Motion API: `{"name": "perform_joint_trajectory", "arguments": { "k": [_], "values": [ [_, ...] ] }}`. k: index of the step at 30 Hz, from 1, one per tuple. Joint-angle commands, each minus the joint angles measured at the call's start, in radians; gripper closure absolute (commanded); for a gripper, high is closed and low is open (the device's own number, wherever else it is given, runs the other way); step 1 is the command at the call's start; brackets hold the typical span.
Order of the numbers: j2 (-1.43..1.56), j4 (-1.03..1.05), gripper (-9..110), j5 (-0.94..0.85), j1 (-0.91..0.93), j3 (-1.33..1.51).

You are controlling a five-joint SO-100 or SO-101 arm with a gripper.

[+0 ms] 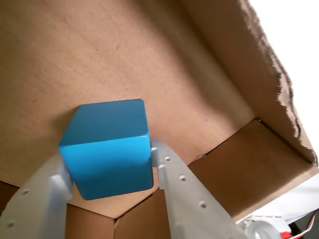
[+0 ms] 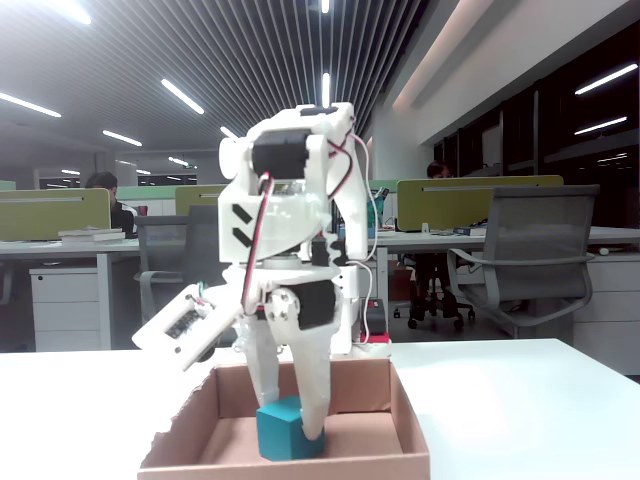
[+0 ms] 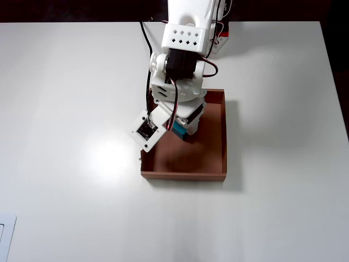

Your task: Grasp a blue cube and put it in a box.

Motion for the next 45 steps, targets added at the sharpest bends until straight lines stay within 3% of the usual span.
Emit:
{"name": "perform_joint_trajectory", "arguments": {
  "k": [1, 13, 26, 45],
  "values": [
    [0.011, -0.038, 85, -0.008, -0.017, 0.021],
    [0.031, -0.034, 85, 0.003, -0.032, 0.038],
    [0.054, -0.008, 71, 0.005, -0.032, 0.031],
    [0.281, 0.144, 73, -0.011, 0.003, 0.044]
  ]
}}
